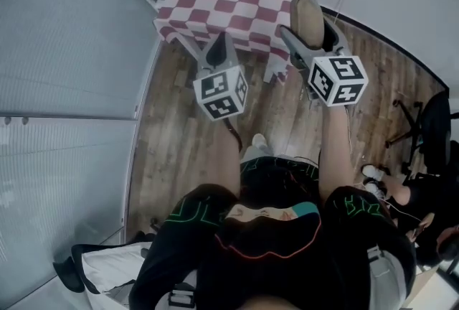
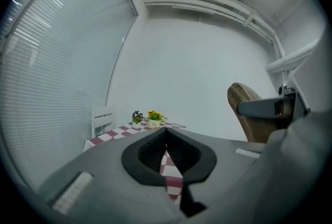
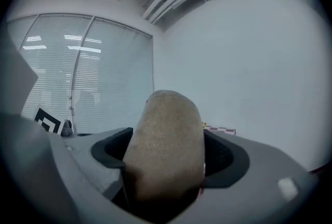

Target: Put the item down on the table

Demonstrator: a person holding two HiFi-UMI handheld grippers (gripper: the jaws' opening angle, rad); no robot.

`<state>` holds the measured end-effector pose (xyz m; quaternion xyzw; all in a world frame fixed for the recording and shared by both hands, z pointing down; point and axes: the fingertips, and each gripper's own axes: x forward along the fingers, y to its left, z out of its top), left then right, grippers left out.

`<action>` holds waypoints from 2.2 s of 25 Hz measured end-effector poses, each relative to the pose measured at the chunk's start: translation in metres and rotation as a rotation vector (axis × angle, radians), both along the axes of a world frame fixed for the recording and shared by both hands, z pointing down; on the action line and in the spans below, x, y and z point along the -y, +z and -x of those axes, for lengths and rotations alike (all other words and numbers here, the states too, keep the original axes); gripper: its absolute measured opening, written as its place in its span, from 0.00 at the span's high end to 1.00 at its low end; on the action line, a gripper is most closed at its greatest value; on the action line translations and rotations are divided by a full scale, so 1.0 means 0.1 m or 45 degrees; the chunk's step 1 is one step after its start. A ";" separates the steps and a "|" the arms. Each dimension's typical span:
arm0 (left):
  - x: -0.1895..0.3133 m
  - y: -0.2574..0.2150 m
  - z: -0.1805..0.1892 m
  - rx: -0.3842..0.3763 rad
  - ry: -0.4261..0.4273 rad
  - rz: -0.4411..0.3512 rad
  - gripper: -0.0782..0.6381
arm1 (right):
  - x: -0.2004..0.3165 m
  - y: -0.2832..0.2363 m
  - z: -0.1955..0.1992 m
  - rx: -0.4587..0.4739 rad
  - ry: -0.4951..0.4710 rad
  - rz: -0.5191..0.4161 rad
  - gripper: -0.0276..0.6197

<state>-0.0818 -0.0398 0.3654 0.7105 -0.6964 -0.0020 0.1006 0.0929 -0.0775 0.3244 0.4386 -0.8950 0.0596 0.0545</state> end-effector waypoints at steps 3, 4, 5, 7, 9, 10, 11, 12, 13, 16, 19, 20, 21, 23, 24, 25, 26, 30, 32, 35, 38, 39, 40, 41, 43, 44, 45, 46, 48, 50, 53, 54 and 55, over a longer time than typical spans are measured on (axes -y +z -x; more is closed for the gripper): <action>0.03 -0.01 0.10 0.090 -0.038 -0.001 0.88 | 0.08 -0.02 0.10 -0.001 -0.021 0.000 0.31; 0.04 -0.03 0.12 0.106 -0.046 -0.006 0.88 | 0.10 -0.03 0.13 0.005 -0.029 0.001 0.31; 0.06 -0.05 0.13 0.112 -0.054 -0.012 0.88 | 0.11 -0.04 0.14 0.009 -0.036 0.001 0.31; 0.07 -0.07 0.13 0.114 -0.063 -0.022 0.88 | 0.14 -0.04 0.13 0.014 -0.038 0.000 0.31; 0.10 -0.11 0.13 0.120 -0.062 -0.033 0.88 | 0.19 -0.07 0.12 0.031 -0.031 -0.007 0.31; 0.11 -0.13 0.15 0.126 -0.060 -0.037 0.88 | 0.21 -0.08 0.13 0.044 -0.028 -0.009 0.31; 0.11 -0.14 0.16 0.132 -0.060 -0.041 0.88 | 0.22 -0.10 0.13 0.058 -0.027 -0.007 0.31; 0.10 -0.15 0.18 0.136 -0.063 -0.045 0.88 | 0.23 -0.11 0.13 0.070 -0.027 -0.005 0.31; 0.10 -0.17 0.20 0.135 -0.067 -0.049 0.88 | 0.24 -0.13 0.12 0.079 -0.029 -0.007 0.31; 0.15 -0.25 0.18 0.136 -0.069 -0.061 0.88 | 0.27 -0.22 0.08 0.082 -0.022 -0.036 0.31; 0.21 -0.28 0.11 0.141 -0.048 -0.077 0.88 | 0.31 -0.26 0.04 0.074 -0.010 -0.054 0.31; 0.22 -0.27 0.09 0.139 -0.043 -0.074 0.88 | 0.32 -0.25 0.03 0.074 -0.007 -0.052 0.31; 0.23 -0.25 0.07 0.139 -0.037 -0.069 0.88 | 0.33 -0.24 0.02 0.076 -0.005 -0.047 0.31; 0.28 -0.21 0.05 0.146 -0.027 -0.065 0.88 | 0.39 -0.20 0.00 0.078 -0.001 -0.037 0.31; 0.32 -0.19 0.05 0.152 -0.024 -0.065 0.88 | 0.44 -0.17 0.00 0.079 0.000 -0.033 0.31; 0.35 -0.17 0.06 0.158 -0.026 -0.060 0.88 | 0.48 -0.15 0.01 0.082 -0.001 -0.028 0.31; 0.37 -0.14 0.08 0.160 -0.032 -0.051 0.88 | 0.52 -0.12 0.03 0.087 -0.004 -0.021 0.31; 0.45 -0.08 0.24 0.147 -0.071 -0.017 0.88 | 0.66 -0.01 0.18 0.096 -0.034 0.014 0.31; 0.56 -0.07 0.35 0.140 -0.081 -0.015 0.88 | 0.78 0.03 0.30 0.092 -0.051 0.021 0.31; 0.74 0.02 0.51 0.107 -0.108 -0.006 0.88 | 1.02 0.16 0.47 0.087 -0.080 0.048 0.31; 0.92 0.09 0.66 0.082 -0.142 0.011 0.88 | 1.26 0.27 0.63 0.033 -0.096 0.070 0.31; 1.00 0.11 0.69 0.084 -0.145 0.021 0.88 | 1.35 0.30 0.68 0.003 -0.097 0.068 0.31; 1.08 0.15 0.71 0.086 -0.146 0.030 0.88 | 1.43 0.33 0.73 -0.023 -0.101 0.068 0.31; 1.16 0.19 0.74 0.085 -0.149 0.042 0.88 | 1.51 0.36 0.79 -0.040 -0.110 0.073 0.31; 1.31 0.32 0.82 0.070 -0.164 0.072 0.88 | 1.66 0.46 0.91 -0.060 -0.130 0.095 0.31; 1.37 0.38 0.86 0.060 -0.171 0.090 0.88 | 1.73 0.51 0.96 -0.070 -0.138 0.106 0.31; 1.43 0.44 0.89 0.052 -0.176 0.108 0.88 | 1.79 0.56 0.99 -0.079 -0.144 0.116 0.31; 1.49 0.49 0.91 0.047 -0.178 0.125 0.88 | 1.85 0.61 1.01 -0.085 -0.147 0.125 0.31; 1.59 0.58 0.93 0.045 -0.174 0.158 0.88 | 1.97 0.71 1.04 -0.087 -0.143 0.145 0.31; 1.67 0.66 0.94 0.050 -0.165 0.189 0.88 | 2.07 0.80 1.04 -0.079 -0.133 0.170 0.31; 1.86 0.76 0.95 0.062 -0.157 0.223 0.88 | 2.26 0.95 1.01 -0.068 -0.114 0.211 0.31; 1.95 0.79 0.95 0.066 -0.153 0.234 0.88 | 2.35 1.01 0.99 -0.066 -0.107 0.224 0.31; 2.05 0.83 0.94 0.072 -0.144 0.248 0.88 | 2.44 1.07 0.97 -0.061 -0.097 0.239 0.31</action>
